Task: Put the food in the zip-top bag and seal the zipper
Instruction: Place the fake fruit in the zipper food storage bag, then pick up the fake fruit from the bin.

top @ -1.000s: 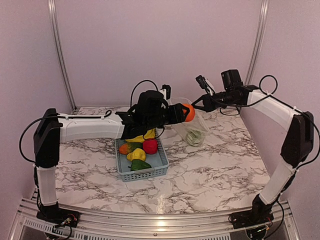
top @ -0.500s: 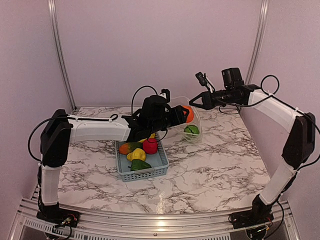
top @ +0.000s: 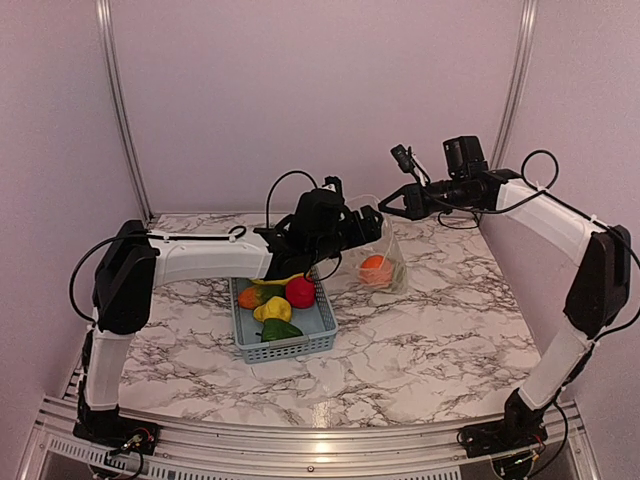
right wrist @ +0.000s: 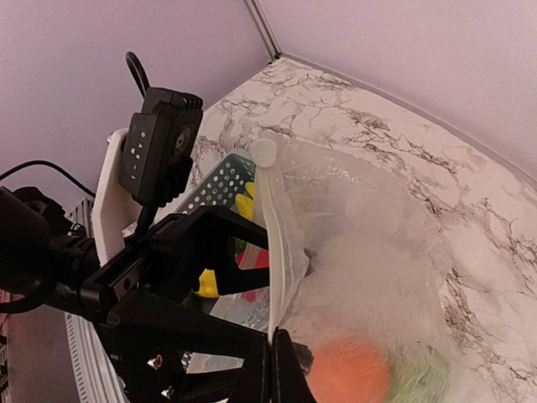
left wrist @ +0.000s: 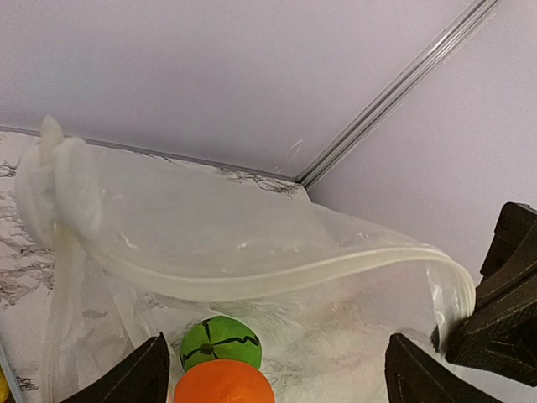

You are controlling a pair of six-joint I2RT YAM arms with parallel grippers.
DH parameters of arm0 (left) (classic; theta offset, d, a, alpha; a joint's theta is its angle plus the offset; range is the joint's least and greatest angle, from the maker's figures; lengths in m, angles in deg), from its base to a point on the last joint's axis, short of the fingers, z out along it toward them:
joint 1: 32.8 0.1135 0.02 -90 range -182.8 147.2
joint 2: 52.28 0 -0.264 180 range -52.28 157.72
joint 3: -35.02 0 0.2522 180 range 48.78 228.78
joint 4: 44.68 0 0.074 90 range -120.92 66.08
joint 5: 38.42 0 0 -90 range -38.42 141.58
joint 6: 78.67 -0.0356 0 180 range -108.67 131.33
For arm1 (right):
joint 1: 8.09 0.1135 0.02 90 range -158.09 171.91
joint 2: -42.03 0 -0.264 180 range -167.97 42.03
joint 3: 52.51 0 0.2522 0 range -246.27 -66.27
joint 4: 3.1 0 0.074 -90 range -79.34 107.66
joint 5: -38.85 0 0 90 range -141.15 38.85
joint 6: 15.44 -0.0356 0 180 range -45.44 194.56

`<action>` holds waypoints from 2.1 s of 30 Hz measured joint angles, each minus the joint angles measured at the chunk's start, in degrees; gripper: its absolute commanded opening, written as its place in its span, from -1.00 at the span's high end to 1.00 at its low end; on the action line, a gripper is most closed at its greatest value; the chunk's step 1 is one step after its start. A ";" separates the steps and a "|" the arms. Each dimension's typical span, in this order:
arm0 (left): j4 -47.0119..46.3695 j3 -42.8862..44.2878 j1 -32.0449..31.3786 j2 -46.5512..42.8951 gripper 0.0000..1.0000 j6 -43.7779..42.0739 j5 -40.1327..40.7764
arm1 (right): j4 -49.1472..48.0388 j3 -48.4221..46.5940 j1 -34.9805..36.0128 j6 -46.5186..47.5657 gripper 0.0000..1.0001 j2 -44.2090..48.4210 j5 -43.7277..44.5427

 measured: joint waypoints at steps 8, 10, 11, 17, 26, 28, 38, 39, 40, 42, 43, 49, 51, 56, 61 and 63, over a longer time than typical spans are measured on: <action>0.33 -7.82 -0.79 -9.35 -0.83 -5.46 -3.69 | 0.81 -1.36 -2.29 0.39 1.00 -0.28 1.40; 1.05 -9.68 -1.29 -13.73 -0.83 -8.48 -5.18 | 1.22 -2.47 -3.17 0.98 1.00 -0.55 2.84; 1.62 -10.88 -1.49 -16.46 -0.83 -10.10 -5.51 | 1.42 -2.95 -3.50 1.49 1.00 -0.63 3.69; 5.03 -22.73 -2.14 -33.48 -0.82 -18.34 -2.25 | 2.95 -3.89 -4.20 4.50 1.00 -0.72 8.13; 18.69 -42.01 -2.05 -44.92 -0.76 -21.20 8.74 | 4.35 -3.52 -4.20 7.87 1.00 -0.90 10.93; 23.10 -44.70 -2.05 -47.56 -0.77 -20.83 11.10 | 4.31 -2.84 -4.20 8.63 1.00 -0.90 11.02; 35.98 -44.63 -0.96 -51.30 -0.86 -17.51 15.61 | 2.84 6.14 -3.26 12.09 1.00 1.64 10.36; 36.65 -44.22 -0.68 -49.92 -0.84 -17.25 15.47 | 2.75 6.45 -3.02 12.26 1.00 1.79 10.21; 37.05 -43.78 -0.28 -48.28 -0.82 -16.98 15.17 | 2.60 6.69 -2.71 12.48 1.00 2.01 9.94; 37.53 -42.66 0.48 -44.68 -0.81 -16.50 14.23 | 1.95 7.39 -2.05 12.61 1.00 2.75 9.31; 37.62 -42.07 0.72 -42.82 -0.81 -16.37 13.49 | 1.64 7.76 -1.77 12.63 1.00 3.21 9.03; 37.42 -37.38 1.70 -33.79 -0.80 -15.26 8.13 | 0.31 10.14 -0.66 12.76 1.00 5.68 7.78; 37.42 -35.12 1.81 -31.17 -0.79 -14.73 6.62 | -0.09 10.84 -0.59 12.76 1.00 6.12 7.67; 37.70 -31.56 2.01 -26.73 -0.75 -14.01 3.89 | -0.83 12.13 -0.57 12.76 1.00 6.43 7.52; 38.36 -30.18 2.03 -23.93 -0.73 -13.44 2.91 | -0.98 12.28 -0.57 12.76 1.00 6.43 7.52; 39.12 -29.49 2.03 -23.17 -0.73 -13.51 3.04 | -1.03 12.33 -0.57 12.76 1.00 6.43 7.52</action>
